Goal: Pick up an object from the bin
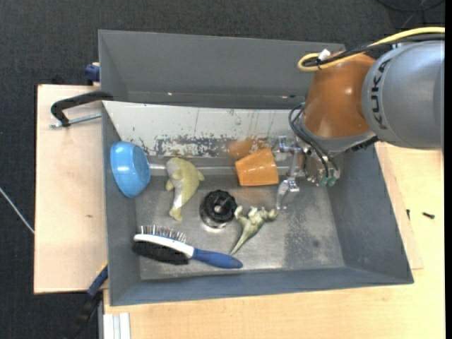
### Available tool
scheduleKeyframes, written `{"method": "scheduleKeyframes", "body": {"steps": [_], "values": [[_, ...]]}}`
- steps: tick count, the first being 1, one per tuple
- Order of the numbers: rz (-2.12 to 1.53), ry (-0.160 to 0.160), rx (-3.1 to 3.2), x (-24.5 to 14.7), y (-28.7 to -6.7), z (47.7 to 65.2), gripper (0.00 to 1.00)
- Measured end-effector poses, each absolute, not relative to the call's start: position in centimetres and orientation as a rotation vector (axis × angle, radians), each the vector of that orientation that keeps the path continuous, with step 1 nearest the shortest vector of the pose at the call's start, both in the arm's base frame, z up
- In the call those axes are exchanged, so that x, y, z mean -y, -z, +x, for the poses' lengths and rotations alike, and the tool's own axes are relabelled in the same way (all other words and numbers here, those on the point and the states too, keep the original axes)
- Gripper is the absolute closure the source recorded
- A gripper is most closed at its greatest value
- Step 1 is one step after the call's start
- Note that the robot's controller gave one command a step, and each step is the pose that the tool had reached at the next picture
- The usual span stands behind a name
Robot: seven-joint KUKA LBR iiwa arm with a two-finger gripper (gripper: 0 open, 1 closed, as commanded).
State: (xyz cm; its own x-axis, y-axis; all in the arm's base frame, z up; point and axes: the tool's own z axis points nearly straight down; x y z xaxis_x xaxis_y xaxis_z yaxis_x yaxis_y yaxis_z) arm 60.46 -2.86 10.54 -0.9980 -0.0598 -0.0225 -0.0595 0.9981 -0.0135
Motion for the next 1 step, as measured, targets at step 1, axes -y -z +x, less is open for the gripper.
{"method": "scheduleKeyframes", "body": {"steps": [1], "values": [[0.119,0.017,-3.120,3.39,-9.21,60.78,0.00]]}}
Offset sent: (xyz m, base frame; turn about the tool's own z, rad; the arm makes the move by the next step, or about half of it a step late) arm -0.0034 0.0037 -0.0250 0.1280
